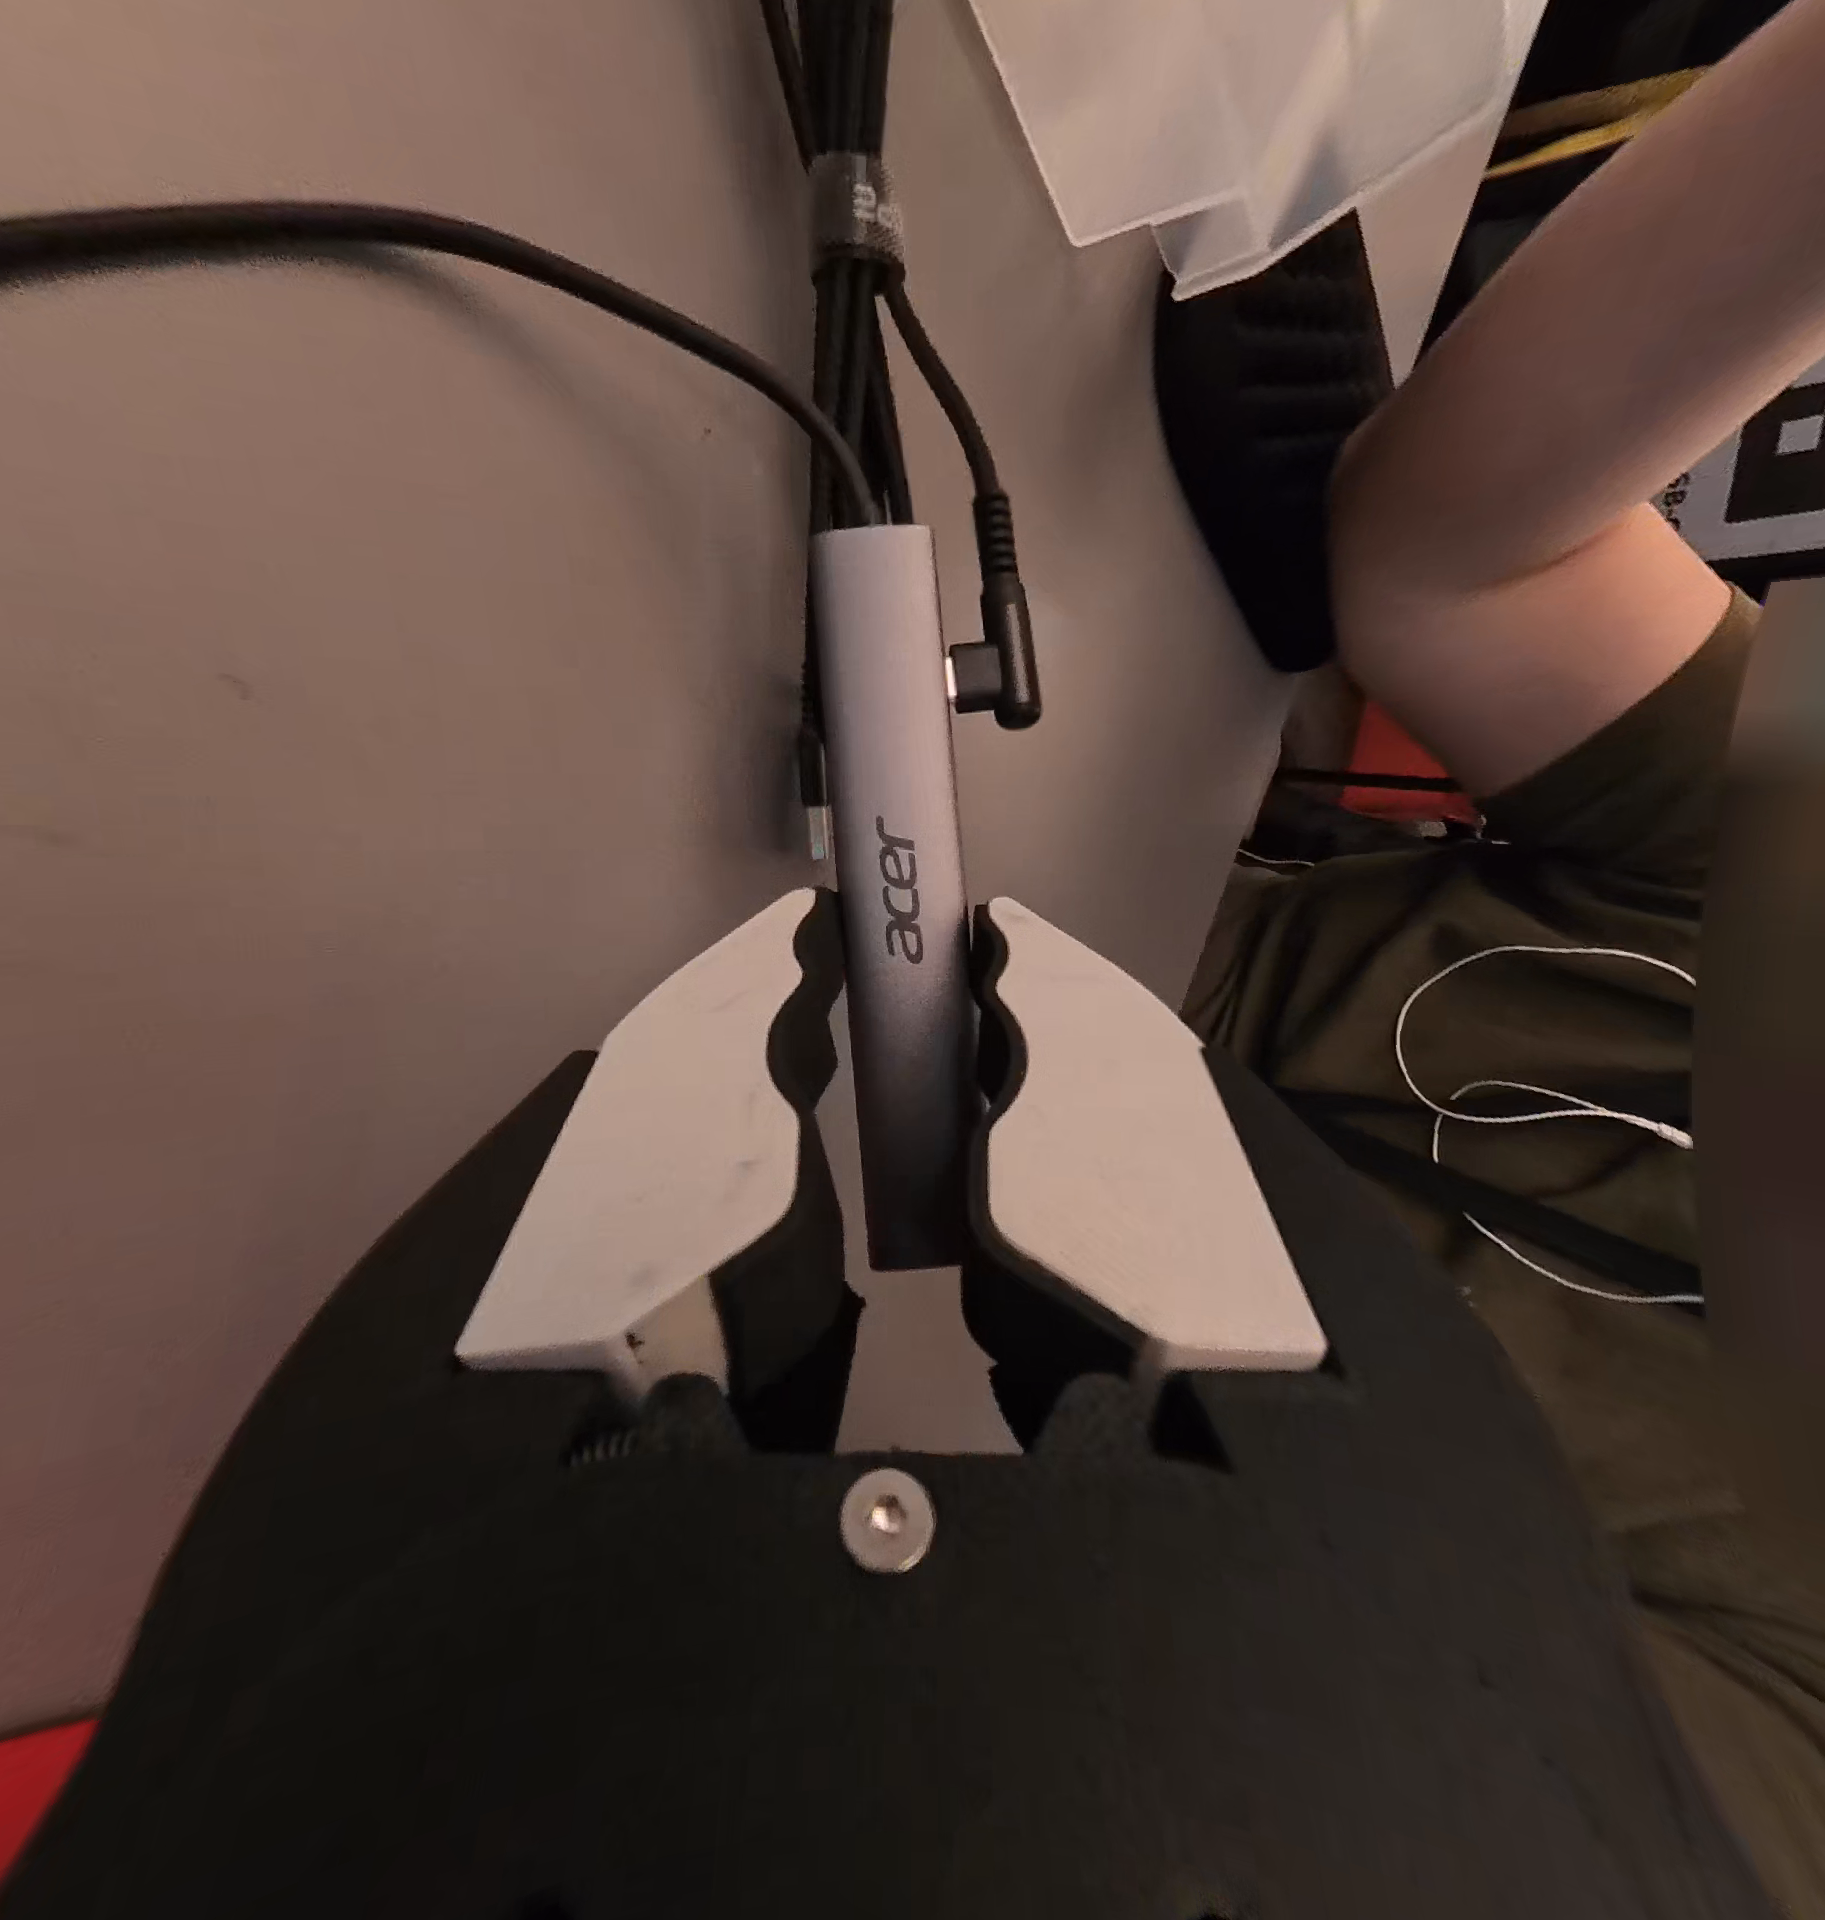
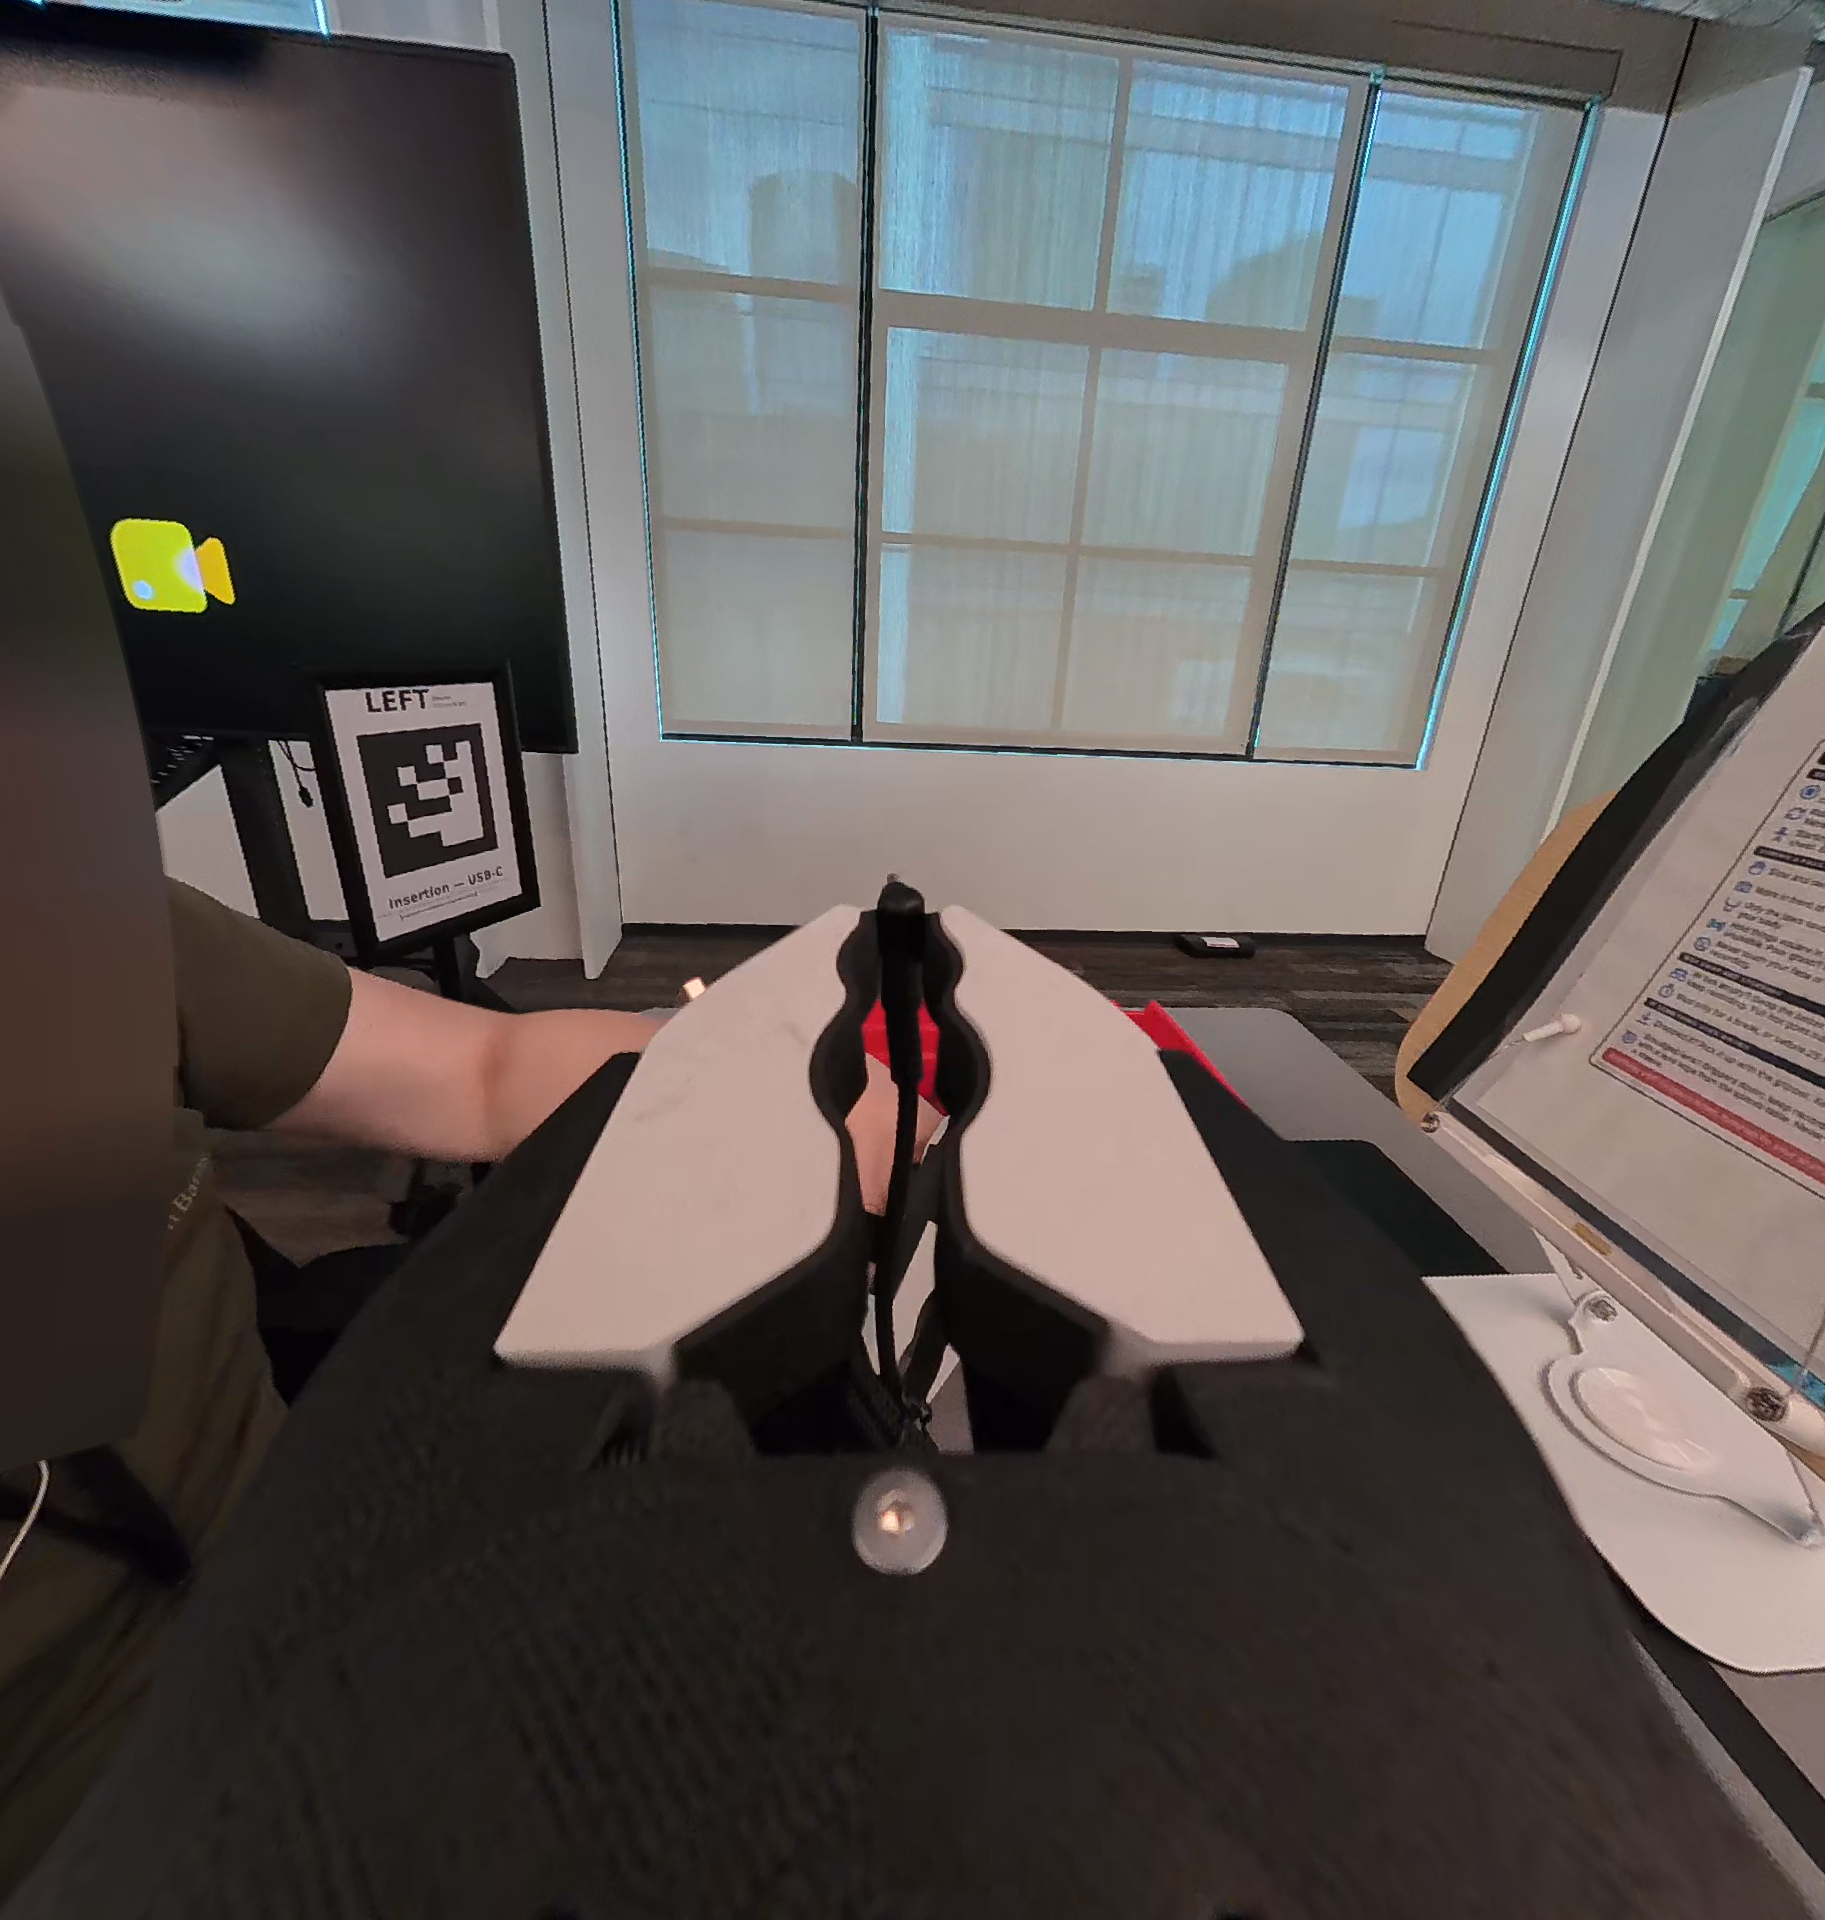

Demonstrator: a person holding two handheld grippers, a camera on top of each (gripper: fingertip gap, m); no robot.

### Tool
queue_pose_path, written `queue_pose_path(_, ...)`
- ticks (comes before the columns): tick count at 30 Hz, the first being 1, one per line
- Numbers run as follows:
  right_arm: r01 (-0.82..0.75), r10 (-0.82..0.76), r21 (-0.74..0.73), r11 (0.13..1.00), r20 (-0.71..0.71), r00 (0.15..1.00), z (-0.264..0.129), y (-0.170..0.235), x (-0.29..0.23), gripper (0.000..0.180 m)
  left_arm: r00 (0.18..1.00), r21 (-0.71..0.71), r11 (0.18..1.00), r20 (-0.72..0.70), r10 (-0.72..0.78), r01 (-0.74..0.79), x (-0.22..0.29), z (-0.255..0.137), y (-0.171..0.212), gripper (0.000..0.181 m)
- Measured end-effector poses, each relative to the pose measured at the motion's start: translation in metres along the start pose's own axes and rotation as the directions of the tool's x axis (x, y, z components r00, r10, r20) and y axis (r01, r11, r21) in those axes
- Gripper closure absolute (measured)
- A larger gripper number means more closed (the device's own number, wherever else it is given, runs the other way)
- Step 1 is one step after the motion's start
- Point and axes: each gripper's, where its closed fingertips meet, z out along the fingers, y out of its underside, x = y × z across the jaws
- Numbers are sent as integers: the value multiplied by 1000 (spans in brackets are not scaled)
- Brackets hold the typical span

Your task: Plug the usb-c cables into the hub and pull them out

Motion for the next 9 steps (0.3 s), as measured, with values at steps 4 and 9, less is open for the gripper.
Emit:
queue_pose_path(4, -6, 6, 2, 1000, 1, 1000, 0, 0, 0, 172, 990, 49, 998, -134, -30, 36, 14, -6, -4, 157)
queue_pose_path(9, -22, 22, 10, 1000, 4, 1000, -1, 0, 2, 172, 951, 81, 991, -300, -79, 108, 30, -10, 1, 157)
